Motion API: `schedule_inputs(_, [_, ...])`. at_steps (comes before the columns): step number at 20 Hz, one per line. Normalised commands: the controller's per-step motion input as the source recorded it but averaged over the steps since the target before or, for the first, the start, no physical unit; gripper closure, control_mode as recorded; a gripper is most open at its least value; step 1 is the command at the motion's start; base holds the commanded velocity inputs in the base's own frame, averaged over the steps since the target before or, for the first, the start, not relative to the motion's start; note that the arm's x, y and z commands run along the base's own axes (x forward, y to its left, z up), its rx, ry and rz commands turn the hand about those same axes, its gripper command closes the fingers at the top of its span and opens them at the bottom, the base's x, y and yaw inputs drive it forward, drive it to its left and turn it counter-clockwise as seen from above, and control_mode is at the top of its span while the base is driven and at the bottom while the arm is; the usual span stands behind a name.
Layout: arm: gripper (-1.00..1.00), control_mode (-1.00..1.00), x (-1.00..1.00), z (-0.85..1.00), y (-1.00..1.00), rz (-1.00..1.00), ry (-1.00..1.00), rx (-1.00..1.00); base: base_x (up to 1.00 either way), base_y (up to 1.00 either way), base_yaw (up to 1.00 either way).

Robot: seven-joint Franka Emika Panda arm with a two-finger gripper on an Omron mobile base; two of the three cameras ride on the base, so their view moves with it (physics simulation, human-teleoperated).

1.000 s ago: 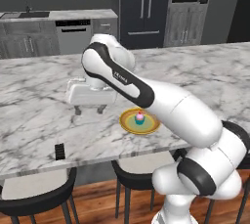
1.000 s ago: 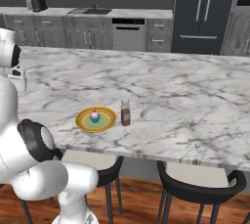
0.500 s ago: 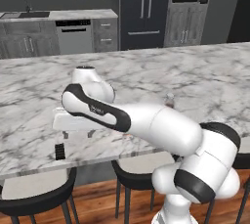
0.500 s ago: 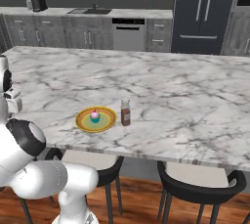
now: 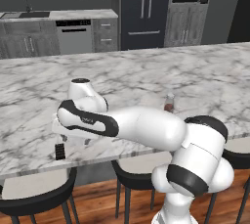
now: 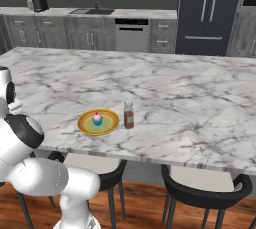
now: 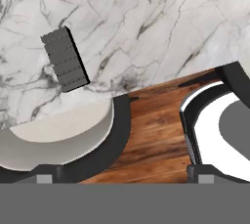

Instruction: Take the cinnamon bottle from the cabinet and place it on the dining table, next to the plate with the cupcake. Then take the chocolate from the dining counter and place it on the cupcake plate.

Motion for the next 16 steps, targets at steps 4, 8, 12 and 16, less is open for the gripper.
schedule_inputs(4, [-1.0, -1.0, 0.34, -0.57, 0.37, -0.15, -0.01, 0.0, 0.0, 0.0, 0.0])
schedule_inputs(8, [-1.0, -1.0, 0.28, -0.25, 0.52, -0.08, -0.04, -0.13, 0.0, 0.0, 0.0])
schedule_inputs(12, [-1.0, -1.0, 0.4, 0.0, 0.34, 0.0, 0.0, -0.24, 0.0, 0.0, 0.0])
schedule_inputs(16, [-1.0, -1.0, 0.41, 0.0, 0.29, 0.01, 0.05, -0.36, 0.0, 0.0, 0.0])
